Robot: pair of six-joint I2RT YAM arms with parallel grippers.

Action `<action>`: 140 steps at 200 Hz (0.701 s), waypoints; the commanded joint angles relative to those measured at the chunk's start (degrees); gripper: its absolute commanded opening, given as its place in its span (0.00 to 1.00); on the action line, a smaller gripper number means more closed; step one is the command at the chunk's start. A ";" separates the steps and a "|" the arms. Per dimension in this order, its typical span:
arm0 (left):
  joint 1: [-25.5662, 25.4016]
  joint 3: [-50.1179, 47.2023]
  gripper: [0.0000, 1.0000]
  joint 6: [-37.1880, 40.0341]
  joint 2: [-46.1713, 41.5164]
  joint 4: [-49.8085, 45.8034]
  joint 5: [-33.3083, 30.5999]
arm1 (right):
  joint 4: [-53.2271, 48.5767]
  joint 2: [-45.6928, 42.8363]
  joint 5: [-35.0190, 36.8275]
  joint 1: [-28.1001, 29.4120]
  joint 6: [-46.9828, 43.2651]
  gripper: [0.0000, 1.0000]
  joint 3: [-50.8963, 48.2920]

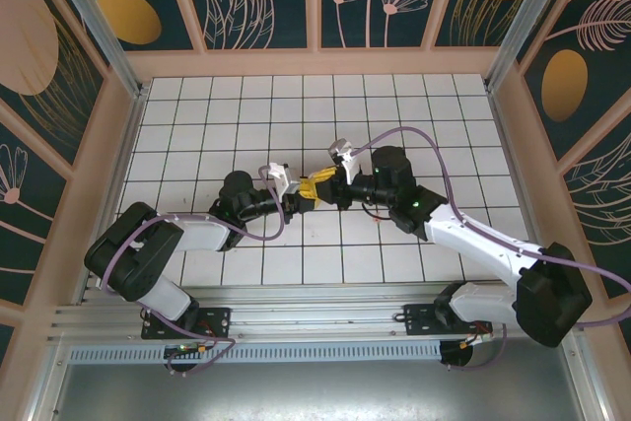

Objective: Insert the wireless bluetooth earbuds into the charging case

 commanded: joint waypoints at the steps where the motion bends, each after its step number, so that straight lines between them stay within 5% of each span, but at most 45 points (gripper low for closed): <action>1: -0.33 1.92 0.19 -2.15 -2.01 3.80 1.18 | -0.50 0.14 2.12 0.76 -1.61 0.19 -0.97; 140: -0.37 2.09 0.19 -3.39 -5.01 3.89 1.68 | -6.04 -1.28 2.13 0.80 -4.97 0.21 -1.27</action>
